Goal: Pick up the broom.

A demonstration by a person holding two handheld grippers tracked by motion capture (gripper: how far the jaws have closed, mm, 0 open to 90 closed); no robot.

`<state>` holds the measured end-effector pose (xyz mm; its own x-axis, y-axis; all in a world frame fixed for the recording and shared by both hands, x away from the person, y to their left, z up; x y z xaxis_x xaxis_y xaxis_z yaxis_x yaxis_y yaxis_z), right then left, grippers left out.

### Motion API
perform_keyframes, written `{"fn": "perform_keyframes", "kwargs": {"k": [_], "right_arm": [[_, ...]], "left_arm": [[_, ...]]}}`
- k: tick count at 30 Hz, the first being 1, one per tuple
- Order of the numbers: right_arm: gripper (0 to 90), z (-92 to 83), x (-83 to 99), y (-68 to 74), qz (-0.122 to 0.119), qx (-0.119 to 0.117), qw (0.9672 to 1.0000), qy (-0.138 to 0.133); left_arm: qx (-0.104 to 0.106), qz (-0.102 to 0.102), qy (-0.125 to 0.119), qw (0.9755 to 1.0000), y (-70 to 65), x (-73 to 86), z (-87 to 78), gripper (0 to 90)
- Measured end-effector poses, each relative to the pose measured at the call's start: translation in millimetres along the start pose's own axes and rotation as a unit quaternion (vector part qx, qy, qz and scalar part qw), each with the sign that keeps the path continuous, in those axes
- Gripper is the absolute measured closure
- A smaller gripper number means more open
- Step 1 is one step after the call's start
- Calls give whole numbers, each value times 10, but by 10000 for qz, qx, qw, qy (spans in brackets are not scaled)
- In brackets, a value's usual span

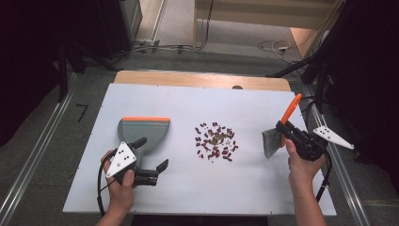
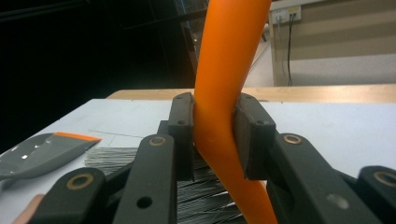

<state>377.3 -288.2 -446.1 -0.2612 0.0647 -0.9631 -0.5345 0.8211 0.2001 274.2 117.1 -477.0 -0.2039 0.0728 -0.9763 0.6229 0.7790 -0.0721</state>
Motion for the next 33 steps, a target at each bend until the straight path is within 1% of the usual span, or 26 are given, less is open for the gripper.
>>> {"fn": "perform_keyframes", "kwargs": {"k": [1,4,5,9,10,11,12,13,14,15,16,17,18,19,20,21,22,24,27,29,30,31,33], "right_arm": [[690,4,-33,62,-47,-58,10000,-26],[691,19,-69,153,-114,-142,9998,-48],[691,19,-69,153,-114,-142,9998,-48],[690,49,-92,275,-177,-235,9996,-47],[690,72,-96,337,-217,-290,9993,-33],[691,82,-98,372,-235,-326,9992,-26],[691,82,-98,372,-235,-326,9992,-26],[690,92,-100,402,-262,-334,9991,-33],[691,113,-102,480,-285,-421,9987,-25],[691,113,-102,480,-285,-421,9987,-25],[690,137,-102,557,-358,-481,9982,-14],[690,137,-102,557,-358,-481,9982,-14],[690,147,-101,593,-369,-501,9981,-1],[690,168,-103,669,-373,-563,9977,-9],[691,178,-104,708,-393,-598,9974,-8],[691,178,-104,708,-393,-598,9974,-8],[690,195,-106,780,-436,-656,9969,-6],[691,211,-105,850,-465,-711,9964,6],[691,229,-103,909,-475,-776,9958,4],[690,256,-83,1005,-510,-855,9950,31],[691,267,-76,1035,-536,-868,9948,33],[691,267,-76,1035,-536,-868,9948,33],[690,282,-57,1094,-565,-919,9941,69]], "left_arm": [[14,-3,-10,10000,-10,-8,10,0],[57,-29,-52,10000,-48,-33,42,0],[67,-25,-62,10000,-62,-41,54,0],[149,-53,-84,9998,-130,-75,111,0],[179,-52,-86,9998,-149,-84,126,0],[183,-19,-74,9998,-186,-98,155,0],[183,-19,-74,9998,-186,-98,155,0],[201,-33,-77,9998,-205,-107,167,0],[239,-32,-71,9997,-226,-114,178,0],[249,-13,-72,9997,-241,-124,190,0],[253,-13,-71,9997,-255,-136,202,0],[285,-18,-73,9996,-268,-150,215,0],[306,-54,-91,9995,-285,-166,232,0],[316,-52,-77,9995,-298,-174,249,0],[343,-46,-63,9994,-315,-181,270,0],[368,-53,-52,9993,-333,-187,292,0],[397,-41,-21,9992,-348,-188,310,0],[457,-38,9,9989,-379,-192,349,0],[523,-72,4,9986,-420,-210,397,0],[544,-72,-5,9985,-450,-226,434,0],[561,-56,6,9984,-466,-232,452,0],[567,-40,7,9984,-484,-240,473,0],[643,-13,13,9979,-528,-252,507,0]]}}
Point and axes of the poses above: each handheld gripper's, and its own axes: z roughly forward along the jaws, x roughly out of its underside, y roughly to its left, the point moved 8 cm from there along z, roughly forward along the jaws, and after that the axes turned 2 degrees about -z, right-handed, at the moved point
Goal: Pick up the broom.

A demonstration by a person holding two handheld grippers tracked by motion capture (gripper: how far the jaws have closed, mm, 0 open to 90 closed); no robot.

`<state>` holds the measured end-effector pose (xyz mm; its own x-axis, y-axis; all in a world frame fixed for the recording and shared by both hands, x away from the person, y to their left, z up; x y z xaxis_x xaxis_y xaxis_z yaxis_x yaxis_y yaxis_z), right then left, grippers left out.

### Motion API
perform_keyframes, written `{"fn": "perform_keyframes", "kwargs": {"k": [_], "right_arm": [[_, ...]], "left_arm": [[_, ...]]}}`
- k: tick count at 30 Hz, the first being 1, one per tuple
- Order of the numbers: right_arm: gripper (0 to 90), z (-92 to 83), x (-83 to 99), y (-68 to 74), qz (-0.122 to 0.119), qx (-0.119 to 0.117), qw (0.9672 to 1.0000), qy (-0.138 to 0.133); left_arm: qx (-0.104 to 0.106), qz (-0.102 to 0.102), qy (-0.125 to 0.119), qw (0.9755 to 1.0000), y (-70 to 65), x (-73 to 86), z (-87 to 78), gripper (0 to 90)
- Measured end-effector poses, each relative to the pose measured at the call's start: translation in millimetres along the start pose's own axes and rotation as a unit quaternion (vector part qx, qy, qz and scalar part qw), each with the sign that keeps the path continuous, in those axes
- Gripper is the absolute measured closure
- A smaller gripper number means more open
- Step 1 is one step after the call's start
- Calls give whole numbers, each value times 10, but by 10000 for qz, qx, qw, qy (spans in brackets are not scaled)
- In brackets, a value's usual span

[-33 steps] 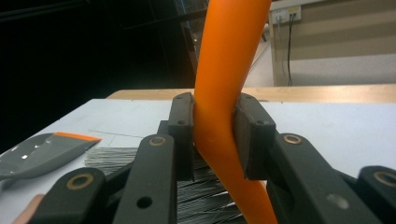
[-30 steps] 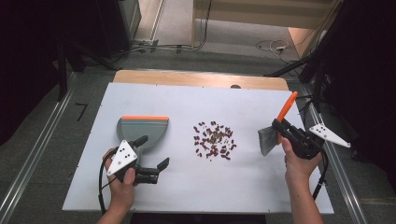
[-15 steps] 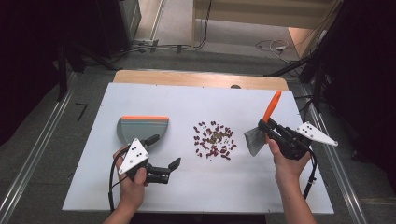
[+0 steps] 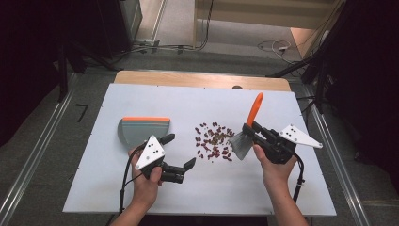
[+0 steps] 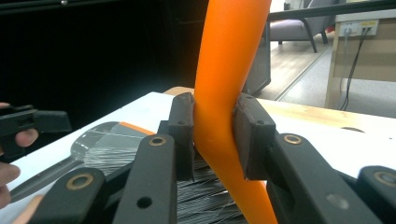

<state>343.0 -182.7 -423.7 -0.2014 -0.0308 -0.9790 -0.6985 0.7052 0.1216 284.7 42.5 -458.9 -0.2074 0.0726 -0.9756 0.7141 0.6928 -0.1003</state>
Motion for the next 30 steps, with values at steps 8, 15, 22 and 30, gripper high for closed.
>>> {"fn": "perform_keyframes", "kwargs": {"k": [8,15,22,30], "right_arm": [[690,94,5,229,-108,-136,9998,1],[690,162,9,417,-125,-246,9996,-1],[690,240,33,624,-202,-395,9990,4],[690,274,53,763,-184,-483,9987,-4]], "left_arm": [[170,-126,98,9997,-147,-13,152,8],[385,-200,185,9989,-315,13,271,19],[509,-403,332,9973,-449,47,402,78],[97,-517,691,9962,-462,143,510,253]]}}
Point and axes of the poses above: each handheld gripper's, and its own axes: z roughly forward along the jaws, x roughly out of its underside, y roughly to its left, the point moved 8 cm from there along z, roughly forward along the jaws, and after that the axes turned 2 degrees about -z, right-handed, at the moved point
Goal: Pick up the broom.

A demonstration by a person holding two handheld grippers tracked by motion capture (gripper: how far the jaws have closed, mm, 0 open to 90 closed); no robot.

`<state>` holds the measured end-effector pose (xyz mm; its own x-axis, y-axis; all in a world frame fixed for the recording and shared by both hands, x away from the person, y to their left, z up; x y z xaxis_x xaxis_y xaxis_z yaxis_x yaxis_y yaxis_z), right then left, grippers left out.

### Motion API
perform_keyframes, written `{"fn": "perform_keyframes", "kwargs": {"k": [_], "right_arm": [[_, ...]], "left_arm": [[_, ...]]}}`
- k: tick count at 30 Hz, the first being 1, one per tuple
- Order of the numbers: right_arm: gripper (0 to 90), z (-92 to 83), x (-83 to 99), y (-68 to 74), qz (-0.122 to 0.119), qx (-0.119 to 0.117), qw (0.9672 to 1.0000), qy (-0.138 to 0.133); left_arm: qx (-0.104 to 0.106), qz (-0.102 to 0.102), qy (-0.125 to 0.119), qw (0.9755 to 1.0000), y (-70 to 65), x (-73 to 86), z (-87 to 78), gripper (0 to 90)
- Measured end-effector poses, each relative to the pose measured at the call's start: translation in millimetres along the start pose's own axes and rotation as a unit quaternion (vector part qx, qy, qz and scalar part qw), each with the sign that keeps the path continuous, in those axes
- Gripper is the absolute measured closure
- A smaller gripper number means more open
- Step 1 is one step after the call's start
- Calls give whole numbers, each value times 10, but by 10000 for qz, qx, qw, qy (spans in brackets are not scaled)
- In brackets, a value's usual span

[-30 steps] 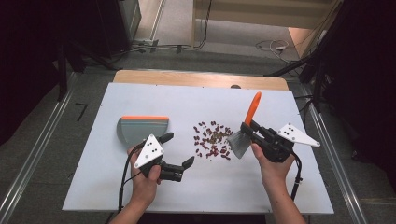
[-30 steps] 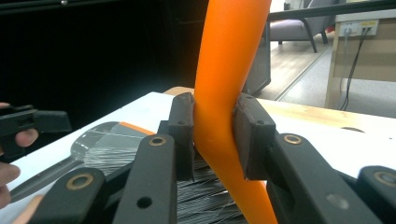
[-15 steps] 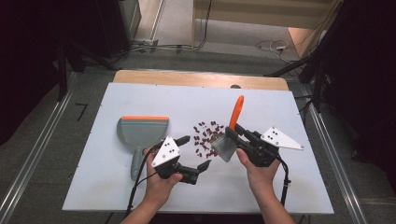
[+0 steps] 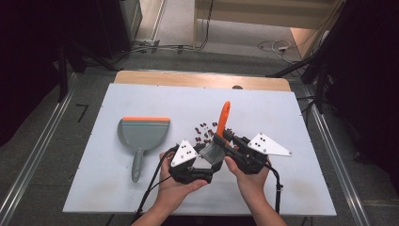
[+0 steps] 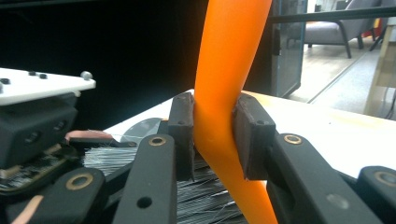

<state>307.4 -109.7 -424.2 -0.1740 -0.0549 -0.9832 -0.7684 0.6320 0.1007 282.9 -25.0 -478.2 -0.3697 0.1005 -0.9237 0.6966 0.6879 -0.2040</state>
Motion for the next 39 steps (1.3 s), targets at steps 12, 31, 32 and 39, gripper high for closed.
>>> {"fn": "perform_keyframes", "kwargs": {"k": [12,31,32,39], "right_arm": [[689,26,-3,84,-2,42,10000,-3],[546,35,-1,78,-108,-192,9994,265],[522,27,-2,57,-113,-254,9992,300],[439,-35,-9,-58,-77,-889,9947,502]], "left_arm": [[-105,-85,177,9998,-2,35,47,669],[-6,211,281,9994,105,2,-58,852],[18,172,256,9995,124,-10,-75,852],[388,192,207,9988,262,-75,-229,854]]}}
Point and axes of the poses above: each handheld gripper's, and its own axes: z roughly forward along the jaws, x roughly out of its underside, y roughly to its left, the point moved 8 cm from there along z, roughly forward along the jaws, and after that the axes turned 2 degrees about -z, right-handed, at the moved point
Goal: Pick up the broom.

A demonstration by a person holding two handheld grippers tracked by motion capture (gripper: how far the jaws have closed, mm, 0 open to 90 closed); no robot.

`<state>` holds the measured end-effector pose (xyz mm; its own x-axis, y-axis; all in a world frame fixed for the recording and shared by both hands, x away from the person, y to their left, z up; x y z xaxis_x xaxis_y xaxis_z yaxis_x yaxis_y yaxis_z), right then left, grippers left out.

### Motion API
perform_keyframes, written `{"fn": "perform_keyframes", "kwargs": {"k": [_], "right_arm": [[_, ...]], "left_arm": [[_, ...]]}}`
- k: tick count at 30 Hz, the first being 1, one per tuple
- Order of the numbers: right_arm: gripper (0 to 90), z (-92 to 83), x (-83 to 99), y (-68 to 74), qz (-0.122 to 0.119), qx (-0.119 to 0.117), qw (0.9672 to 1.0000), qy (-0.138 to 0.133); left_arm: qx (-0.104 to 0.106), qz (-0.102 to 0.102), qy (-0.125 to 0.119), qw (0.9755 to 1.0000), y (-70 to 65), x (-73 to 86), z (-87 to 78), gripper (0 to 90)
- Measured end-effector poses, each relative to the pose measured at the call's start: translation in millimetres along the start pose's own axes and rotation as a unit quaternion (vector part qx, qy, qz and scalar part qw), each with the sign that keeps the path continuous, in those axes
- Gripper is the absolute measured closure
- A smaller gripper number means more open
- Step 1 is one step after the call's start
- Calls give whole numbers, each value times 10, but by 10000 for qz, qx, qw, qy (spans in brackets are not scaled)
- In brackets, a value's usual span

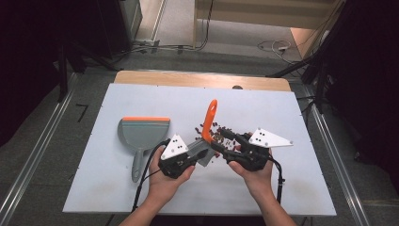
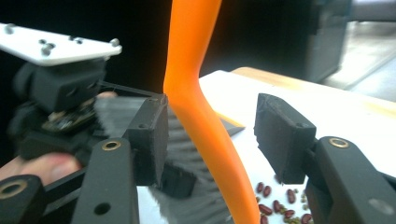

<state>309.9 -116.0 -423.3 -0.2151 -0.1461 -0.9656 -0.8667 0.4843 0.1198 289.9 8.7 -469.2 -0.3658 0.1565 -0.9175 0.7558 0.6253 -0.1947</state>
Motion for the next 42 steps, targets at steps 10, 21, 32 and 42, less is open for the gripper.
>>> {"fn": "perform_keyframes", "kwargs": {"k": [10,21,32,42], "right_arm": [[471,-83,90,-45,63,-1222,9921,277],[580,-33,161,184,60,-2238,9738,393],[685,-35,179,235,58,-2488,9674,466],[690,-72,95,157,-28,-1803,9823,503]], "left_arm": [[1029,359,-18,9940,-75,-39,-140,854],[1868,514,181,9809,-283,22,-112,854],[2217,396,186,9741,-309,26,-124,843],[1546,213,168,9876,-171,56,-136,451]]}}
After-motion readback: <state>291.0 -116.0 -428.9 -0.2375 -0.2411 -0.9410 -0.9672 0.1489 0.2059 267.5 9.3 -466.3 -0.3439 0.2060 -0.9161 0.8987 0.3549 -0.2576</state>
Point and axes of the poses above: each handheld gripper's, and its own axes: z roughly forward along the jaws, x roughly out of its underside, y roughly to its left, the point moved 8 cm from there along z, roughly forward along the jaws, and after that the axes turned 2 degrees about -z, right-handed, at the moved point
